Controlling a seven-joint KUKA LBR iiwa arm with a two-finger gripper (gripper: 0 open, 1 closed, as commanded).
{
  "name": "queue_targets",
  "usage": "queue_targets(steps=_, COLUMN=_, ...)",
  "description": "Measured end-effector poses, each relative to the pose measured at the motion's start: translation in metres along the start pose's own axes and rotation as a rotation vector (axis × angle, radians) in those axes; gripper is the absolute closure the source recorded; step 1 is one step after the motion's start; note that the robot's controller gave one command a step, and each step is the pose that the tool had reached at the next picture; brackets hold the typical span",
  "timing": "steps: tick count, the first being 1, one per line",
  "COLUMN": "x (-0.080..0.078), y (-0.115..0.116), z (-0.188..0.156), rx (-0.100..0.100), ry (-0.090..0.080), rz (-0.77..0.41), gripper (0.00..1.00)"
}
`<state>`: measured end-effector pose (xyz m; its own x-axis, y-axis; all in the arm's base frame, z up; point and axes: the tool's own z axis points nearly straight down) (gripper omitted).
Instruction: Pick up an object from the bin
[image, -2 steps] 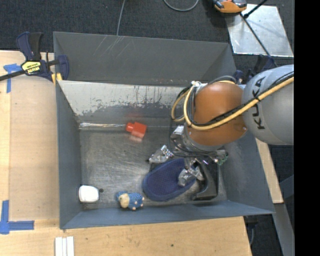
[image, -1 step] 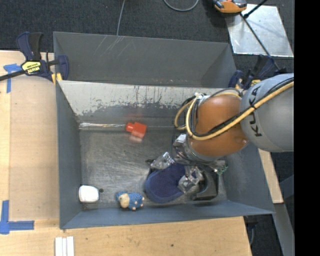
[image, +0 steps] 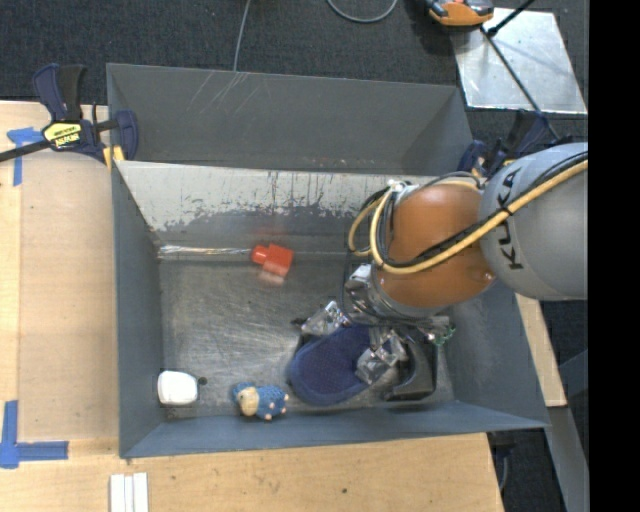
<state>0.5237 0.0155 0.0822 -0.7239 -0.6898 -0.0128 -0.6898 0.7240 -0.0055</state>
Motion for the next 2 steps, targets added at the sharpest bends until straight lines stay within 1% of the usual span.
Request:
queue_targets(steps=1, x=0.003, y=-0.001, z=-0.001, rx=-0.002, ry=0.010, rz=0.002, gripper=1.00)
queue_targets(steps=2, x=0.000, y=-0.002, z=-0.062, rx=0.000, ry=0.007, rz=0.004, gripper=1.00)
